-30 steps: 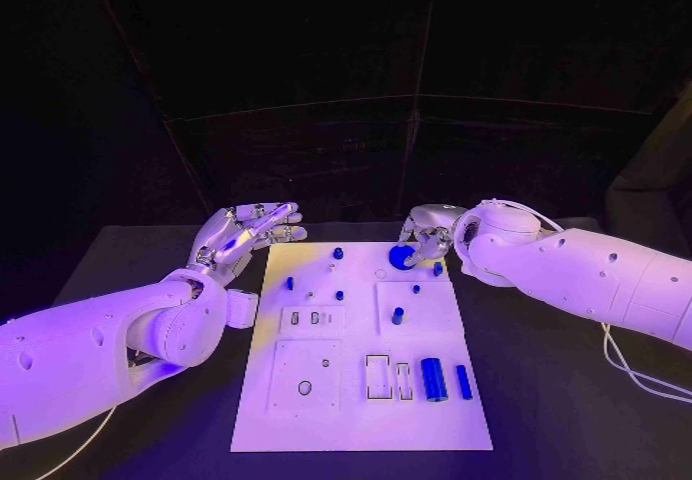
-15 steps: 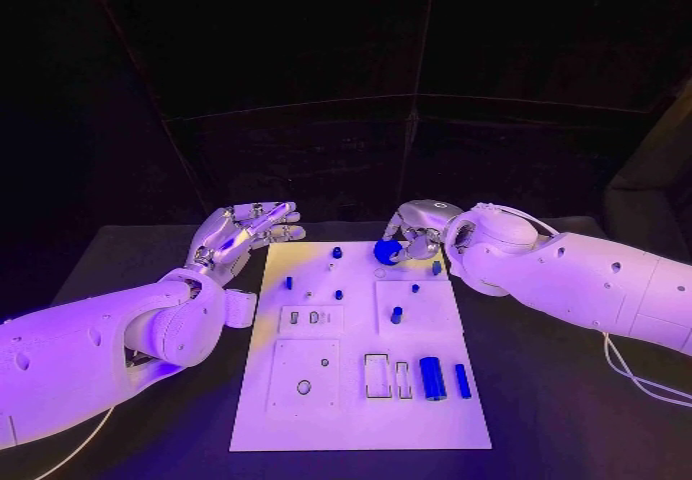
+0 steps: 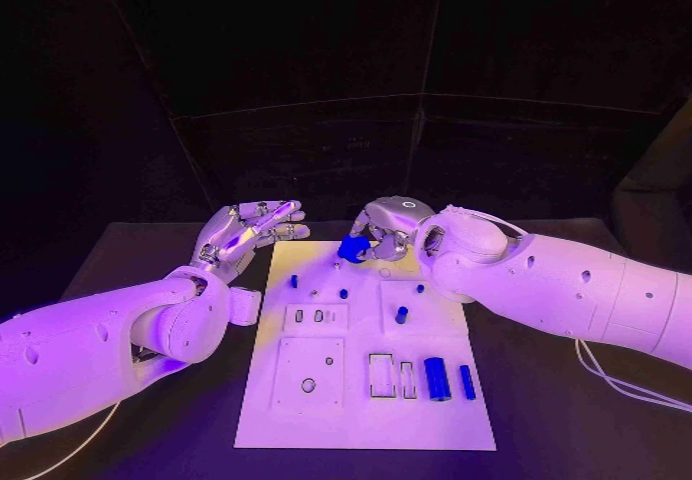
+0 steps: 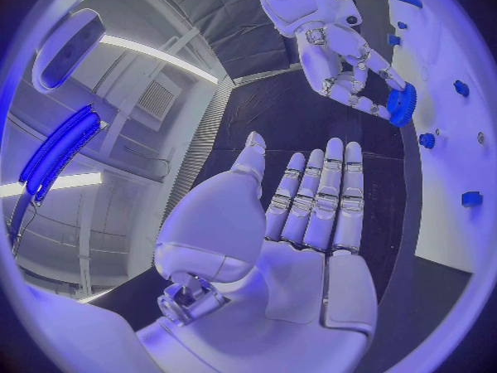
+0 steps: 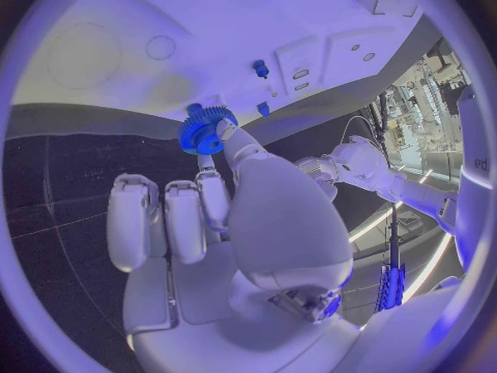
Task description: Assemble the parts on the task board
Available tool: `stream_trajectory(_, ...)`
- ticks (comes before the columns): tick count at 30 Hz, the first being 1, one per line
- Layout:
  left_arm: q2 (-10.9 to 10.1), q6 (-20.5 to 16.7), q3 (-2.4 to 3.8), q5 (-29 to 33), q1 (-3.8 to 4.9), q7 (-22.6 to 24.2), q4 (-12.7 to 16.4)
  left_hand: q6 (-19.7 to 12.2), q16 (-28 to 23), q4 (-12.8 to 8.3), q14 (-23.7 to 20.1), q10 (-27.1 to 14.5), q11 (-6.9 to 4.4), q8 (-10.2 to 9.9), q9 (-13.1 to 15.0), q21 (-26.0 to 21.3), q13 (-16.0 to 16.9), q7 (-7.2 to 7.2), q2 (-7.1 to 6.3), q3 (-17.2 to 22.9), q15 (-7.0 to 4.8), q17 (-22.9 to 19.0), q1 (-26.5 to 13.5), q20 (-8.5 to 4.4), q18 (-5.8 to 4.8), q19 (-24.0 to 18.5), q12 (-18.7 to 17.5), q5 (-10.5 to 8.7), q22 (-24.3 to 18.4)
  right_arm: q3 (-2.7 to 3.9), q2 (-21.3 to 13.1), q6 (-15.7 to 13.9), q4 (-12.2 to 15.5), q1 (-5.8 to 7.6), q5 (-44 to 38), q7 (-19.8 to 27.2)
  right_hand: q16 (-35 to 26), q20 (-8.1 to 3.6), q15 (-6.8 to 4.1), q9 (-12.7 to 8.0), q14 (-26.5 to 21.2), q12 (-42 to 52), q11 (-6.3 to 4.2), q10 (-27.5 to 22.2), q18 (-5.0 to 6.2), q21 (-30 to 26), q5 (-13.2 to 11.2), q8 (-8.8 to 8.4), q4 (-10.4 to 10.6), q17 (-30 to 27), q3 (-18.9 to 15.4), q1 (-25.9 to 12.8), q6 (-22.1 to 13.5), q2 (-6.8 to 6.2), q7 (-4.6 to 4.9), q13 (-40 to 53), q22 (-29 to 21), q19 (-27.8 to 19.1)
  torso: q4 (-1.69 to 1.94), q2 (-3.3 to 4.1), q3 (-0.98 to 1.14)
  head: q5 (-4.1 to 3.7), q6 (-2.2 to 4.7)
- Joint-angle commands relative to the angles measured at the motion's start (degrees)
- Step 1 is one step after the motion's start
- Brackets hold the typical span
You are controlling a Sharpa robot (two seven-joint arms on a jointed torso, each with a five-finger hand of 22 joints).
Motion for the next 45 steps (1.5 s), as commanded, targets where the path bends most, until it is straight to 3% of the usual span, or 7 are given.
stream_trajectory(1,0.12,0.67,0.05,-0.21,0.12,0.93,-0.04,0.37,-0.33,-0.24,0.30,0.24,-0.05,-0.32,-0.05,-0.36,-0.05,1.24,-0.05,0.02,-0.06,-0.08,0.64,0.04,0.38,0.41,-0.15,0.22,-0.06,-0.12,1.46,-0.87,-0.84,0.09,-2.49,-0.58,0.11,0.12,-0.46,0.01,2.93,-0.47,0.10,0.19,-0.92,0.31,-0.10,-0.09,0.02,-0.14,0.39,-0.63,3.23,-0.07,-1.02,0.60,2.91,0.35,0.06,0.02,-0.03,0.17,-0.26)
stream_trajectory(5,0.17,0.66,0.05,-0.21,0.12,0.94,-0.16,0.37,-0.33,-0.24,0.30,0.24,-0.05,-0.32,-0.05,-0.36,-0.05,1.24,-0.05,0.02,-0.06,-0.08,0.64,0.04,0.38,0.41,-0.15,0.22,-0.06,-0.24,3.23,0.11,-2.02,-0.08,-2.78,-0.79,0.08,0.12,-0.45,-0.01,2.92,-0.56,0.12,0.15,-0.92,0.31,-0.20,-0.18,0.04,-0.19,0.53,-0.78,3.18,-0.13,-1.00,0.56,2.91,0.35,0.02,0.05,-0.02,0.33,-0.16)
stream_trajectory(11,0.22,0.65,0.06,-0.21,0.14,0.92,-0.25,0.37,-0.33,-0.24,0.30,0.24,-0.05,-0.32,-0.05,-0.36,-0.05,1.24,-0.05,0.02,-0.06,-0.08,0.64,0.04,0.38,0.41,-0.15,0.22,-0.06,-0.50,4.95,1.69,-3.50,-0.39,-2.92,-0.77,-0.08,0.15,-0.39,-0.08,2.85,-1.13,0.20,-0.10,-0.92,0.29,-0.86,-0.54,0.05,-0.45,1.05,-1.33,3.00,-0.42,-0.91,0.23,2.88,0.32,-0.16,0.04,0.02,0.69,-0.52)
stream_trajectory(23,0.25,0.67,0.06,-0.21,0.21,0.91,-0.37,0.37,-0.33,-0.24,0.30,0.24,-0.05,-0.32,-0.05,-0.36,-0.05,1.24,-0.05,0.02,-0.06,-0.08,0.64,0.04,0.38,0.41,-0.15,0.22,-0.06,-1.13,6.21,4.74,-4.82,-1.05,-3.51,-2.30,-0.28,0.25,-0.27,-0.14,2.79,-1.98,0.36,-0.46,-0.88,0.20,-2.03,-1.12,0.01,-0.70,1.73,-2.21,2.69,-0.99,-0.72,-0.24,2.71,0.19,-0.06,0.05,0.10,0.73,-0.69)
stream_trajectory(39,0.34,0.64,0.06,-0.21,0.23,0.86,-0.51,0.37,-0.33,-0.24,0.30,0.24,-0.05,-0.32,-0.05,-0.36,-0.05,1.24,-0.05,0.02,-0.06,-0.08,0.64,0.04,0.38,0.41,-0.15,0.22,-0.06,-1.20,7.06,2.27,-5.93,-1.29,-3.98,-4.43,-0.68,0.95,0.52,-0.30,2.68,-5.24,1.34,-2.09,-0.74,-0.13,-3.40,-3.41,0.17,-1.15,2.60,-4.25,-0.98,-2.59,0.38,-2.28,2.05,-0.29,-0.14,0.02,0.09,0.87,-0.67)
stream_trajectory(45,0.34,0.65,0.06,-0.21,0.24,0.83,-0.51,0.37,-0.33,-0.24,0.30,0.24,-0.05,-0.32,-0.05,-0.36,-0.05,1.24,-0.05,0.02,-0.06,-0.08,0.64,0.04,0.38,0.41,-0.15,0.22,-0.06,-1.20,7.38,2.94,-6.21,-1.30,-3.24,-4.07,-0.81,1.43,1.02,-0.38,2.65,-6.60,1.89,-2.78,-0.65,-0.34,-6.76,-3.64,2.04,-1.23,1.33,-7.52,-4.18,-3.58,0.88,-3.13,1.63,-0.59,-0.12,0.04,0.08,0.77,-0.61)
